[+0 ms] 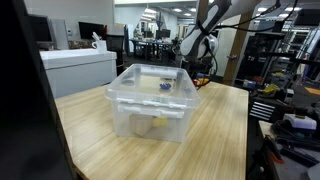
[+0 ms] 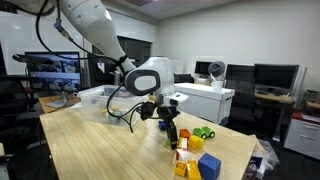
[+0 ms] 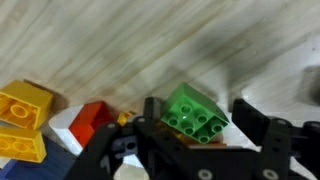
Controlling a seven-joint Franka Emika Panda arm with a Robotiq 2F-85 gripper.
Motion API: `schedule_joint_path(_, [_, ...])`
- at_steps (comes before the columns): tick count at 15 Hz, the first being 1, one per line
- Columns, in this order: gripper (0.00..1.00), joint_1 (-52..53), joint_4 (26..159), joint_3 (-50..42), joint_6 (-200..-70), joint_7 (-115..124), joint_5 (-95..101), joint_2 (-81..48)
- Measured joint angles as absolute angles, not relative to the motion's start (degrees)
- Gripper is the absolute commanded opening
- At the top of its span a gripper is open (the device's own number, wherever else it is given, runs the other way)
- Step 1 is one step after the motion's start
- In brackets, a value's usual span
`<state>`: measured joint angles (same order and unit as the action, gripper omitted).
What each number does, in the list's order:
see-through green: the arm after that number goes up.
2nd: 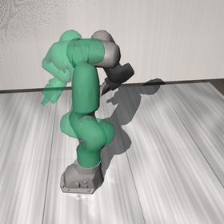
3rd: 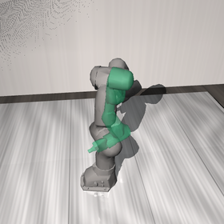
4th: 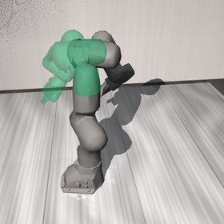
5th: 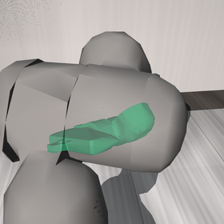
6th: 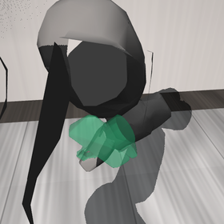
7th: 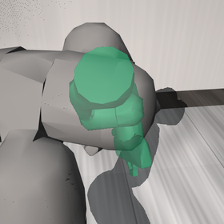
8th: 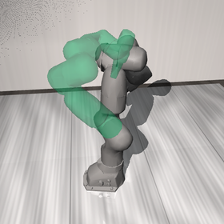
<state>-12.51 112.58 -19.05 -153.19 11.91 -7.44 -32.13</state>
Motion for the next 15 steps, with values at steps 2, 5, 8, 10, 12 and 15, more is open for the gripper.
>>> schedule_joint_path(2, [0.37, -12.52, 112.03, -19.33, -152.76, 12.11, -7.41, -32.26])
schedule_joint_path(5, [0.37, -12.39, 111.91, -19.39, -152.69, 12.14, -7.33, -32.20])
schedule_joint_path(8, [0.37, -11.74, 111.77, -18.63, -152.45, 12.17, -7.33, -29.86])
schedule_joint_path(10, [0.37, -11.16, 111.97, -17.18, -152.36, 12.17, -7.34, -26.23])
schedule_joint_path(12, [0.37, -10.62, 112.79, -14.64, -152.36, 12.05, -7.48, -21.00])
schedule_joint_path(15, [0.37, -9.76, 116.52, -9.17, -152.35, 9.61, -9.28, -12.51])
